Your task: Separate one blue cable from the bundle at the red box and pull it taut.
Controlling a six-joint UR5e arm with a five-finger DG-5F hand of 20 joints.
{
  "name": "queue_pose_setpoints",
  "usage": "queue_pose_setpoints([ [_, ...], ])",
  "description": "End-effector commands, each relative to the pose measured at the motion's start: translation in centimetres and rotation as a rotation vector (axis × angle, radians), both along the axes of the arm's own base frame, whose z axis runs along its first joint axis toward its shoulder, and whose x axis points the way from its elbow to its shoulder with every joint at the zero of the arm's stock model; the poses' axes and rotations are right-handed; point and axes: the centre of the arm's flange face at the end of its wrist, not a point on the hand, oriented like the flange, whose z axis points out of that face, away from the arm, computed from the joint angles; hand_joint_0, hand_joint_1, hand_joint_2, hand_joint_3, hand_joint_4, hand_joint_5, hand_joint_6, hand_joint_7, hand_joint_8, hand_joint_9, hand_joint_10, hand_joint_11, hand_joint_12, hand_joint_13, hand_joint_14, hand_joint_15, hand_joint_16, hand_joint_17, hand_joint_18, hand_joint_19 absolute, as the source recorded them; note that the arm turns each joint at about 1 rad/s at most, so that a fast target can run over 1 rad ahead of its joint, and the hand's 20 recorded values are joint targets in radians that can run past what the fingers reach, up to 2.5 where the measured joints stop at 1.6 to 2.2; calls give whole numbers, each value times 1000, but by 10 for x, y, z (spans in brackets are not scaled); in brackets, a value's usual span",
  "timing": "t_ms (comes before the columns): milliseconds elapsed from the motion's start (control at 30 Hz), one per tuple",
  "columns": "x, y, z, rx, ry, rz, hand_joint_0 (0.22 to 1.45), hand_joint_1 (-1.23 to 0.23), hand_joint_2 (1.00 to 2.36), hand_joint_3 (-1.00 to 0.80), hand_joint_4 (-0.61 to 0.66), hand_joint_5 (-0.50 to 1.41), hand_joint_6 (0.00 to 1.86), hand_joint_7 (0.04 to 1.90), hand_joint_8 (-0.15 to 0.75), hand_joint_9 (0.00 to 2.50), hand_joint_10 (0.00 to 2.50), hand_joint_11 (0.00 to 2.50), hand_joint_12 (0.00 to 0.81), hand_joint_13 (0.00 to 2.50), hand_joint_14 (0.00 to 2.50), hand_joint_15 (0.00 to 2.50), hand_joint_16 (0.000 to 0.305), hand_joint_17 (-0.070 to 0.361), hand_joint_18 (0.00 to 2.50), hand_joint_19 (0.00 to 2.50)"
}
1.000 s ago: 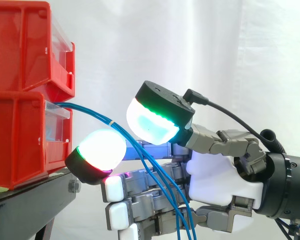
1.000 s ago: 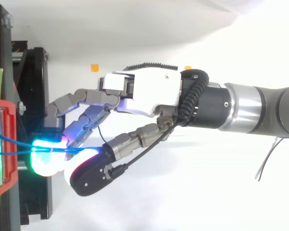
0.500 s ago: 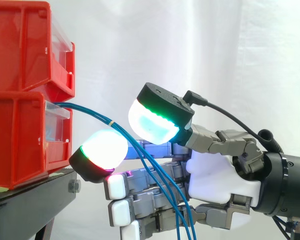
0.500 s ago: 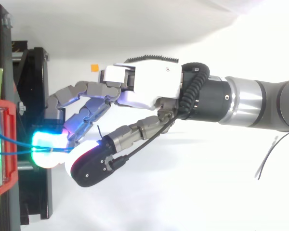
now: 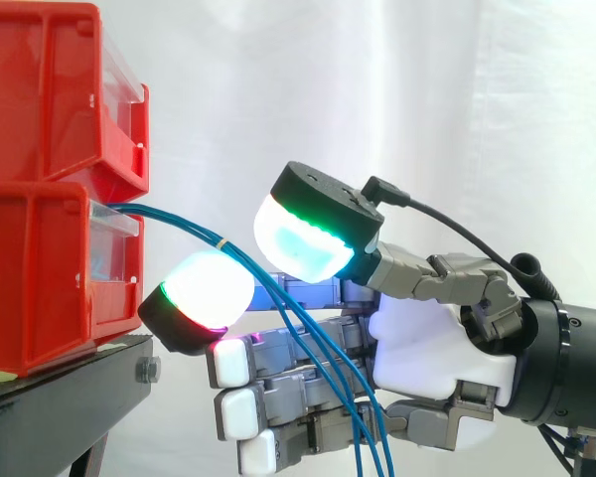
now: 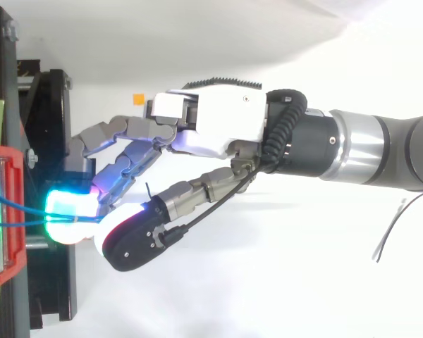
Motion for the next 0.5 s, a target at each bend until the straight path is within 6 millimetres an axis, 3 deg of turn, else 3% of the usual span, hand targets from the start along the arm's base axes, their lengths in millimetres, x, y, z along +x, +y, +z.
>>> queue_pose_setpoints([
  [0,1,0,0,0,-1,0,642,-697,1014,-291,163,-176,725,1010,298,811,21,737,364,919,22,553,45,102,735,605],
  [233,3,-1,4,1,-9,-2,647,-698,1016,-251,165,-185,756,971,295,806,20,726,365,919,22,561,45,102,736,607],
  [467,4,-1,7,-3,-10,-2,602,-677,1007,-399,188,-167,777,979,302,837,18,740,367,927,22,561,45,102,738,622],
])
